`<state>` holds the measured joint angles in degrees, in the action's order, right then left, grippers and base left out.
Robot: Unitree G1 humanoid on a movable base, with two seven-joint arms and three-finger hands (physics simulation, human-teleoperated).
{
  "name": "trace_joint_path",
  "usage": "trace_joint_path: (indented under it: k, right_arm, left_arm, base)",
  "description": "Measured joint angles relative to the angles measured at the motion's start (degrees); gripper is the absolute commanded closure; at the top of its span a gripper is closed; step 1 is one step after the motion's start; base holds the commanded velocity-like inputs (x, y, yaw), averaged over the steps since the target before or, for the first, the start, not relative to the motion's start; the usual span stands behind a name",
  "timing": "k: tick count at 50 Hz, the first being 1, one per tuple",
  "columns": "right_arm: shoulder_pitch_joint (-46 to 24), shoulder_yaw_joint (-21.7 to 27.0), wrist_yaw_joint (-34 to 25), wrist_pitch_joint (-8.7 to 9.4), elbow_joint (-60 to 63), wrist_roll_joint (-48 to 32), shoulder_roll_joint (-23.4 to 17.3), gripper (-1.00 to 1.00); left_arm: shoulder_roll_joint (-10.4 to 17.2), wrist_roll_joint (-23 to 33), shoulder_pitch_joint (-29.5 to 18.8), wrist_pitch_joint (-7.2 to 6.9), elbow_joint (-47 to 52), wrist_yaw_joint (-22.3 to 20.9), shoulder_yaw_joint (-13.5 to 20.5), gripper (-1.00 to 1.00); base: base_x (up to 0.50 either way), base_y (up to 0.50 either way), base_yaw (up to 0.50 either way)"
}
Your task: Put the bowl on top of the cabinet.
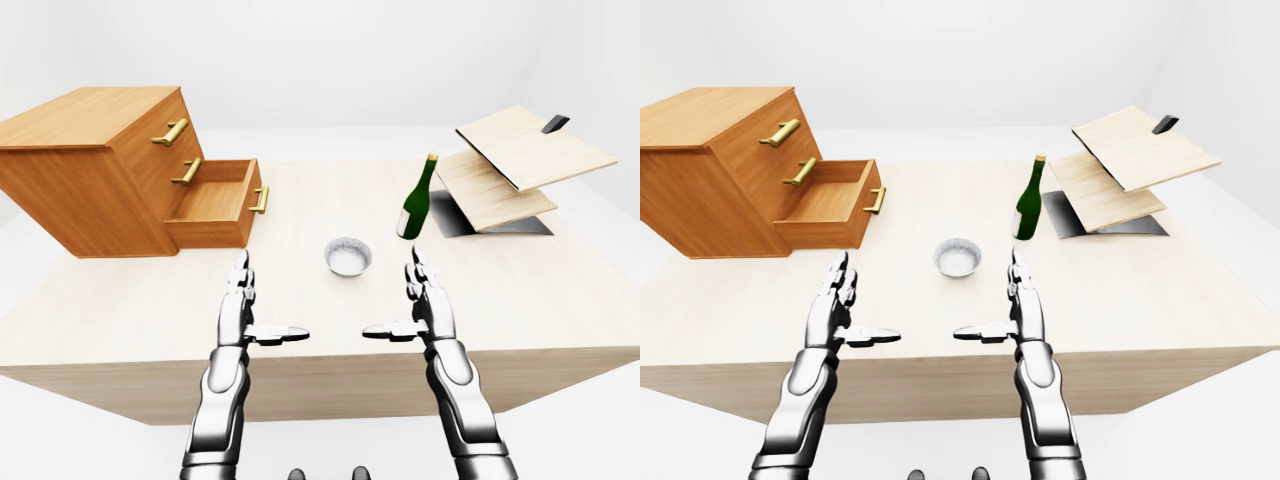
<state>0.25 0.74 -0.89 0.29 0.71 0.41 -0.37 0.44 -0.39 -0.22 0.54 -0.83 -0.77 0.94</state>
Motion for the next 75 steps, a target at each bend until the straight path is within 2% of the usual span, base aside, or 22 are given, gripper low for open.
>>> trace_joint_path:
  k: [6,12,17,20,24,35,44,68,75]
  right_arm:
    - [0.36,0.45,-0.67,0.76,1.34,0.38,-0.20,-1.00]
    - [0.61,0.68,-1.07,1.77,2.87,0.72,-0.29,-1.00]
    - [0.84,0.69,-1.23,3.28,5.05,0.93,-0.31,-1.00]
    - [0.96,0.73,-1.28,4.56,6.79,1.06,-0.33,-1.00]
    - [1.02,0.96,-1.27,4.71,9.00,1.36,-0.37,-1.00]
    - [0.96,1.85,-1.41,4.71,11.86,2.60,-0.54,-1.00]
    - [1.17,2.38,-1.82,4.71,13.95,3.73,-0.77,-1.00]
    - [1.68,2.66,-2.40,4.71,15.60,3.98,-0.77,-1.00]
    - [1.70,2.50,-2.56,4.71,15.58,4.12,-0.58,-1.00]
  left_arm:
    - [0.36,-0.28,-0.19,0.45,-0.75,-0.52,0.69,-1.00]
    - [0.56,-0.19,0.05,-0.33,0.44,-0.74,0.95,-1.00]
    - [0.68,-0.17,0.30,-2.13,2.74,-0.85,1.19,-1.00]
    - [0.78,-0.32,0.30,-3.72,4.47,-0.90,1.47,-1.00]
    - [0.95,-0.54,0.21,-5.54,6.70,-0.93,1.93,-1.00]
    - [1.25,-1.07,-0.03,-5.54,12.28,-1.08,2.83,-1.00]
    - [1.35,-1.54,-0.19,-5.54,15.67,-1.25,3.42,-1.00]
    - [1.51,-1.56,-0.27,-5.54,17.66,-1.50,3.73,-1.00]
    - [1.63,-1.50,-0.25,-5.54,17.52,-1.51,3.81,-1.00]
  base:
    - [0.00,0.00,0.00]
    - [0.00,0.00,0.00]
    - [0.00,0.00,0.00]
    - [0.00,0.00,0.00]
    - [0.00,0.00,0.00]
    - [0.00,0.02,0.00]
    - [0.00,0.48,0.00]
    - [0.00,0.50,0.00]
    - [0.00,0.03,0.00]
